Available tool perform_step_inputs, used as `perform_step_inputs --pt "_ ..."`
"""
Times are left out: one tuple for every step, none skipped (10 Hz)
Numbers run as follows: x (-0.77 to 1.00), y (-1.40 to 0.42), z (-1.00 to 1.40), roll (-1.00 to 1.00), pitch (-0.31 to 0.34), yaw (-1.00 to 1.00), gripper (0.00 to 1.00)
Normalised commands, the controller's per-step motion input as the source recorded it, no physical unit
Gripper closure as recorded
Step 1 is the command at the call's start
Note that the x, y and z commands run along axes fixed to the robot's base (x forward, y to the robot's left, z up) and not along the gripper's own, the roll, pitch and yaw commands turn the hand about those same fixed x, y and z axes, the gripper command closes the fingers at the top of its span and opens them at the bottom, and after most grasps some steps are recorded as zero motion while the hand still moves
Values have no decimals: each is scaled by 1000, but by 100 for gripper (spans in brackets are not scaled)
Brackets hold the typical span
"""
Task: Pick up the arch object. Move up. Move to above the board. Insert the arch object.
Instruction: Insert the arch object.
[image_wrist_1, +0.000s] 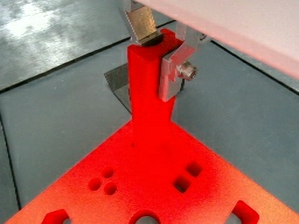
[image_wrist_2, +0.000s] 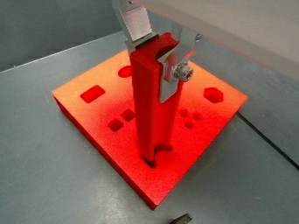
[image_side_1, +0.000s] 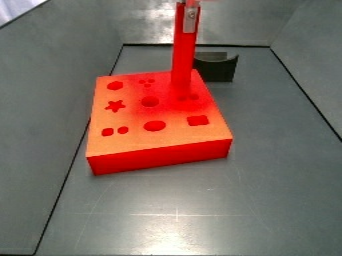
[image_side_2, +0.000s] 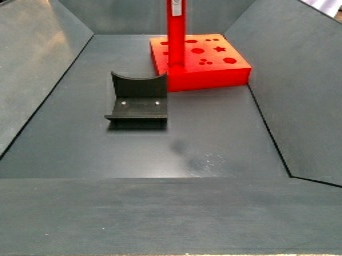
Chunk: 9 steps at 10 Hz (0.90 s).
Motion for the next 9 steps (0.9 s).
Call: perform_step_inputs --pt "0 109 -309 17 -7 206 100" --pt "0 200 -271 0 0 214 100" --pt "0 200 -237 0 0 74 100" --pt "123 129 -223 0 13 0 100" --pt "117 60 -220 0 0 0 100" --pt "54 0 -237 -21 -10 -100 100" --pt "51 -14 -251 -73 -84 -203 100" --pt "0 0 -277 -24 -67 -171 100" --pt "0 0 -346 0 -37 -111 100"
